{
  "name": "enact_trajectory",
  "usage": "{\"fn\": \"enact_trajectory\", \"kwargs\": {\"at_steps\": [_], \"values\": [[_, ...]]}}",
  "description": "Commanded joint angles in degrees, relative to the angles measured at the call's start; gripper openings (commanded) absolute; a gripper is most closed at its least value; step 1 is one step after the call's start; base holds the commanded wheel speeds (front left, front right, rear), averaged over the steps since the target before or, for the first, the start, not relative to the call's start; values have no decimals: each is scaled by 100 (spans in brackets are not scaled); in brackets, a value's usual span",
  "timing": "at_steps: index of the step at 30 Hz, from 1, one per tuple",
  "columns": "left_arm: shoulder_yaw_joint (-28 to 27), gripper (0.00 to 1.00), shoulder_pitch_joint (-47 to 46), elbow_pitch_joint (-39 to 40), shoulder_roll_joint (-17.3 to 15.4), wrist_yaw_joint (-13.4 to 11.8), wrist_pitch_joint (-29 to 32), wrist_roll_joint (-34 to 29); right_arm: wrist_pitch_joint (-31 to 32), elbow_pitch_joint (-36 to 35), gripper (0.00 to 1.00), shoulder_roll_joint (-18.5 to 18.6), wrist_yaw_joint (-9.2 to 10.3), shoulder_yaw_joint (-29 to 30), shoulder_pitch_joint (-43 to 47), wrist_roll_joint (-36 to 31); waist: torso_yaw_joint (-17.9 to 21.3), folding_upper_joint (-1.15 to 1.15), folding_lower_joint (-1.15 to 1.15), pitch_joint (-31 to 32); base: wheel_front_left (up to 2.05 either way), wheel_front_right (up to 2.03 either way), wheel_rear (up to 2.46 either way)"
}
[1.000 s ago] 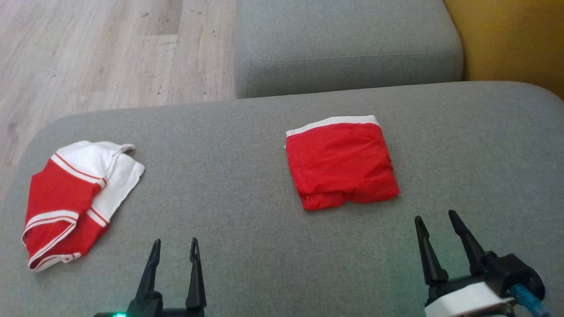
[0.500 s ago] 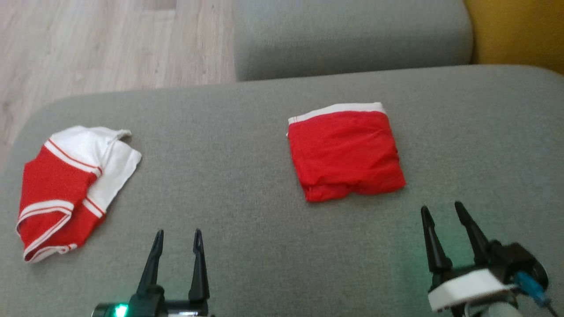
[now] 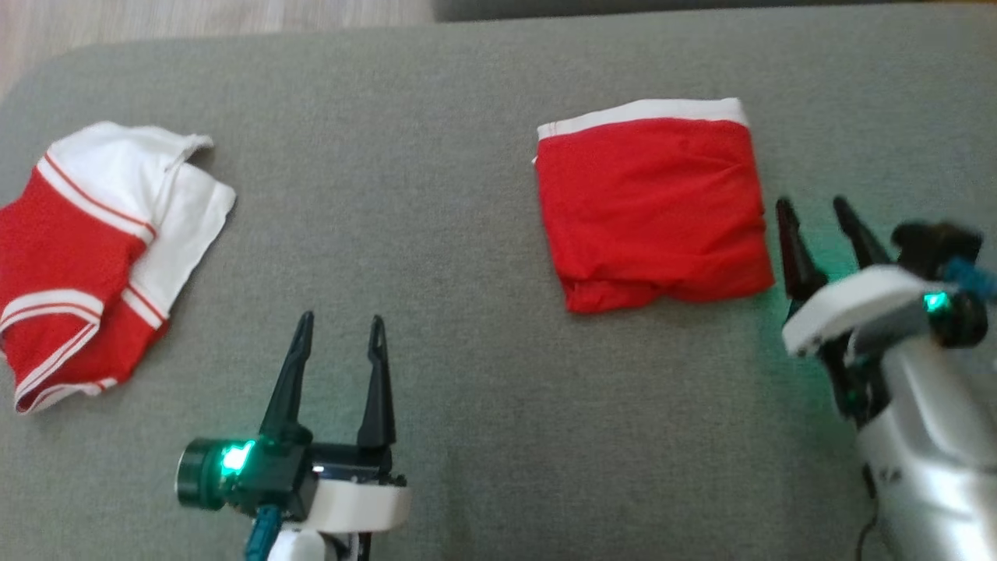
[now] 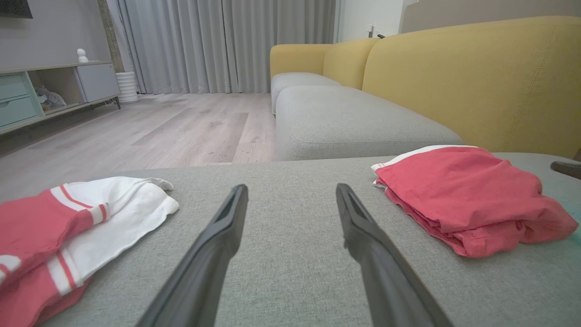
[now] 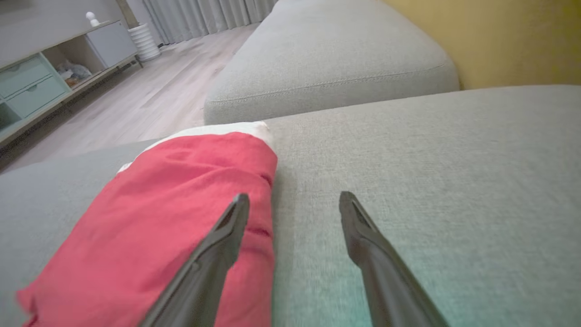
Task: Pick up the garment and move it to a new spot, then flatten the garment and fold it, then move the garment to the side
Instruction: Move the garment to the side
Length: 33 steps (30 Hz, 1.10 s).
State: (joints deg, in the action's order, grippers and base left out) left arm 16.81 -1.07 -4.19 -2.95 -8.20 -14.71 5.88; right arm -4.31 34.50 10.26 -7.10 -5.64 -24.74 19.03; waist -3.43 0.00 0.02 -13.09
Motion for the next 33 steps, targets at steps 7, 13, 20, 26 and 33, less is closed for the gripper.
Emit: {"fn": "enact_trajectory", "kwargs": {"at_steps": [7, 13, 20, 26, 33], "values": [[-14, 100, -363, 120, 7, -7, -29, -67, 458, 641, 42, 200, -39, -705, -736, 822, -202, 0, -2, -218, 0, 0, 0], [-48, 100, -364, 117, 7, -64, -29, -56, 512, 957, 0, 339, -39, -1058, -946, 1294, -92, 0, -2, -326, 0, 0, 0], [-148, 100, -499, 193, 4, 14, -29, -171, 418, 1008, 0, 1045, -39, -1132, -1290, 1239, 431, 0, -2, -749, 0, 0, 0], [-148, 100, -885, 240, -48, 199, -29, -349, 637, 1015, 0, 2050, -39, -867, -1577, 1026, 847, 0, -2, -1412, 0, 0, 0], [-58, 100, -1456, 275, -108, 396, -29, -498, 628, 1049, 0, 3041, -39, -98, -1846, 697, 993, 0, -2, -2088, 0, 0, 0]]}}
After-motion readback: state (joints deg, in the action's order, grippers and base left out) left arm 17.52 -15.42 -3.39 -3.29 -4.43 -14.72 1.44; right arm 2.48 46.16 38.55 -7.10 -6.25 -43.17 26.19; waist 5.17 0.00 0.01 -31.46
